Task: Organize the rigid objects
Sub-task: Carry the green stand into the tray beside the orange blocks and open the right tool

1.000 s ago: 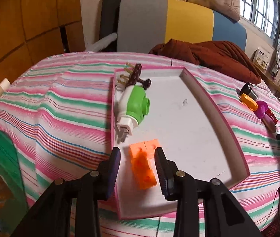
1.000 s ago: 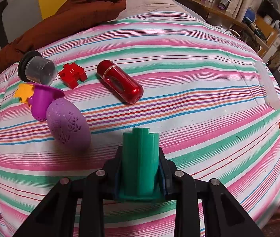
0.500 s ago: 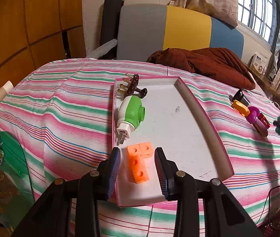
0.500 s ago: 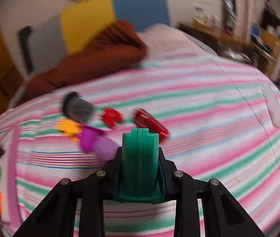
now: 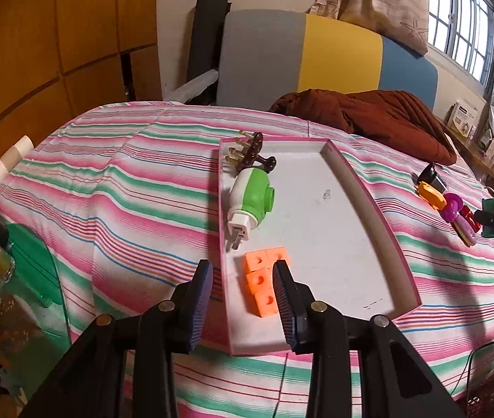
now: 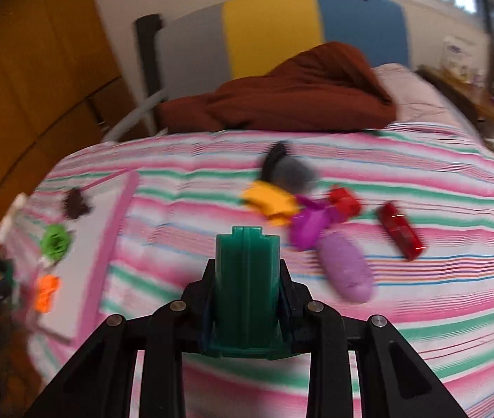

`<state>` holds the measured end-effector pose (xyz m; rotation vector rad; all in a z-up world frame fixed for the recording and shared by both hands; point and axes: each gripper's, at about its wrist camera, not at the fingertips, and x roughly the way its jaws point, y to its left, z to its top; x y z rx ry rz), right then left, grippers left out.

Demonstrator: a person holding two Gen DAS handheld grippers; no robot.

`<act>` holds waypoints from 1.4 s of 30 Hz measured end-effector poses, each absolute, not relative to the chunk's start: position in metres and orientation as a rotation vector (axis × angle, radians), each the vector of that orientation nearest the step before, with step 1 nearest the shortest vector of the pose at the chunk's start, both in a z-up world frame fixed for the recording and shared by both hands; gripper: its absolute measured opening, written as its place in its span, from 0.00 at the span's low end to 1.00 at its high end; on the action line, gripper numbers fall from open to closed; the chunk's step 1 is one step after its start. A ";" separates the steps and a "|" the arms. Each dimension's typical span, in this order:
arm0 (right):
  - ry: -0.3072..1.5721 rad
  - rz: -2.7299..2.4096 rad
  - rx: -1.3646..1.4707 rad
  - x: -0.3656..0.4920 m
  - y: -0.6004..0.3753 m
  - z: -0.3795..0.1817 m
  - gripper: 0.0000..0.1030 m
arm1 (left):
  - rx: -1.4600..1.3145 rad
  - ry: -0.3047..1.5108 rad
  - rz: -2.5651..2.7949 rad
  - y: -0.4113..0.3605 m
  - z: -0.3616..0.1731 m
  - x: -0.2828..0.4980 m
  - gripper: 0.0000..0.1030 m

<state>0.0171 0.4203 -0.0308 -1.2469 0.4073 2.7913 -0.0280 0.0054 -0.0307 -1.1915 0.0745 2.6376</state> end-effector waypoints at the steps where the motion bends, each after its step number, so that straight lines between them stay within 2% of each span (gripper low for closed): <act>1: 0.395 2.827 -1.270 0.015 0.406 -0.027 0.29 | -1.195 0.066 2.641 0.004 -0.031 -0.028 0.34; 10: 0.299 3.141 -1.373 -0.014 0.260 -0.004 0.29 | -1.196 0.049 2.657 -0.004 -0.030 -0.027 0.35; 13: 0.292 3.173 -1.467 -0.024 0.216 -0.016 0.29 | -1.199 0.048 2.664 -0.008 -0.031 -0.027 0.35; 17: 0.171 3.096 -1.601 -0.041 0.172 -0.049 0.30 | -1.221 0.025 2.667 -0.016 -0.035 -0.028 0.35; 23: 0.191 3.063 -1.732 -0.046 0.148 -0.075 0.32 | -1.229 0.009 2.680 -0.025 -0.037 -0.029 0.34; 26: 0.184 3.064 -1.757 -0.045 0.141 -0.079 0.47 | -1.238 -0.004 2.684 -0.029 -0.039 -0.030 0.34; 31: 0.250 3.078 -1.733 -0.043 0.149 -0.072 0.50 | -1.244 -0.002 2.686 -0.030 -0.039 -0.031 0.34; 34: 0.306 3.095 -1.686 -0.041 0.161 -0.061 0.56 | -1.244 -0.002 2.683 -0.030 -0.039 -0.030 0.35; 42: 0.297 3.065 -1.598 -0.037 0.195 -0.046 0.58 | -1.253 0.003 2.673 -0.026 -0.041 -0.030 0.35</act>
